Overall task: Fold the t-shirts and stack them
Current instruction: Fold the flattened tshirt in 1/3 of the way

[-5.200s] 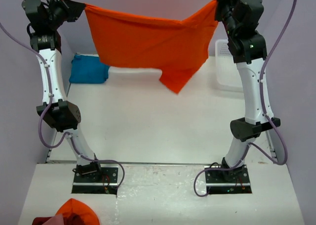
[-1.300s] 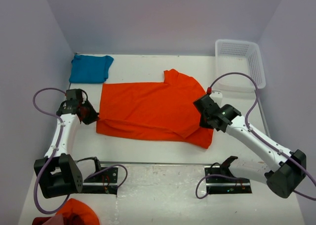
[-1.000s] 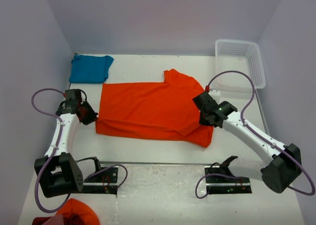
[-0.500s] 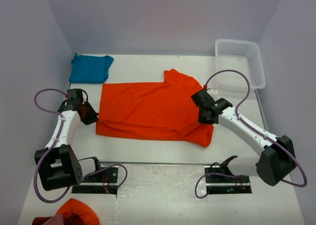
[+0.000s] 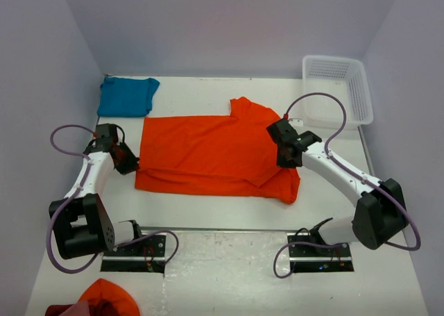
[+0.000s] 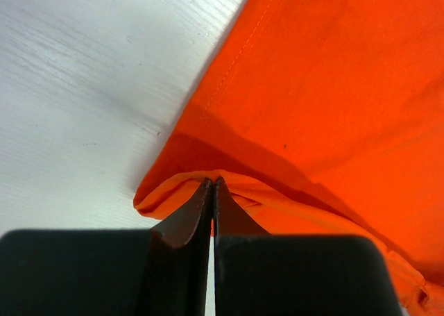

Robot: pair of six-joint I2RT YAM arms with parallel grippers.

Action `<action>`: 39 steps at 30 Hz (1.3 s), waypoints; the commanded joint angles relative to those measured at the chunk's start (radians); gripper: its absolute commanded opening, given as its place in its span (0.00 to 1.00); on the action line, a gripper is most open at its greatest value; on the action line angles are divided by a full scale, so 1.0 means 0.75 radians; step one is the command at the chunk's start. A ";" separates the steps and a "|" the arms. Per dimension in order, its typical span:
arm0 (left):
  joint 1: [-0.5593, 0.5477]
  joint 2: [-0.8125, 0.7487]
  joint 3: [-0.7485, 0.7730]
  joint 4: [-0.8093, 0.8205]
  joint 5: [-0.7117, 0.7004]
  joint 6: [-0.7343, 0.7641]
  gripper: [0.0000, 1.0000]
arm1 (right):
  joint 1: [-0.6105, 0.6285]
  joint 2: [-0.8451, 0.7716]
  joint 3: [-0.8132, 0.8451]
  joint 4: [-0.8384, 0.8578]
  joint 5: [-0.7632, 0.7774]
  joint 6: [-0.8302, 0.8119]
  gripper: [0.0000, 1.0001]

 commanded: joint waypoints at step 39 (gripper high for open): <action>0.014 0.218 0.067 0.195 0.065 0.026 0.00 | -0.110 0.302 0.142 0.162 -0.037 -0.099 0.00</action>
